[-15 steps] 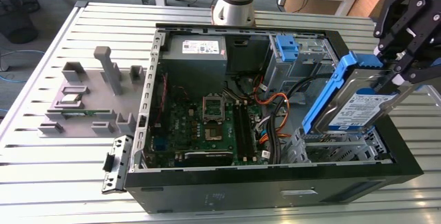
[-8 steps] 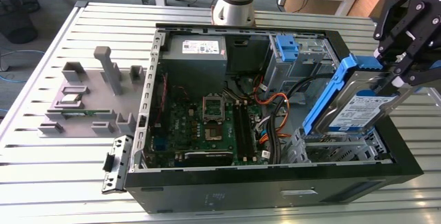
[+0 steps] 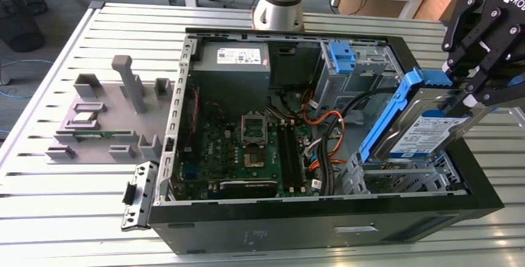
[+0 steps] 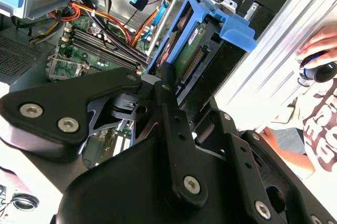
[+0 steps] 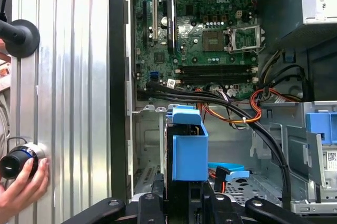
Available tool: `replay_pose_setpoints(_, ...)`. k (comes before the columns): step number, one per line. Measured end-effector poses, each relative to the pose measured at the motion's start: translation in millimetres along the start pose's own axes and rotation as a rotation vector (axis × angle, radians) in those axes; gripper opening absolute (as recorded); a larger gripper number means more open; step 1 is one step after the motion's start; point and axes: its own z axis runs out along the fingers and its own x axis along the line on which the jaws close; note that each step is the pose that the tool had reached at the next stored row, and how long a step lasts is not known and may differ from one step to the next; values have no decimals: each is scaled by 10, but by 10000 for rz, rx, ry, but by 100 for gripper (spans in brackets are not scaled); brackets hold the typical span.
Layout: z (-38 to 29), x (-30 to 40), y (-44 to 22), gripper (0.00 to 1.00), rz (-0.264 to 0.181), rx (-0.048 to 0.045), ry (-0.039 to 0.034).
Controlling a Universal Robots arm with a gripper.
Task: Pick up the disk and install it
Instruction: 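Insert the disk into the insertion slot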
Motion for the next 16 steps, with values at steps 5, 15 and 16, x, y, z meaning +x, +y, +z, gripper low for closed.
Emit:
replay_pose_setpoints(5, 4, 0, -9, 35, -4, 1, -1)
replay_pose_setpoints(15, 43, -2, -28, 35, -1, 0, 3)
replay_pose_setpoints(16, 44, -2, -28, 35, -1, 0, 4)
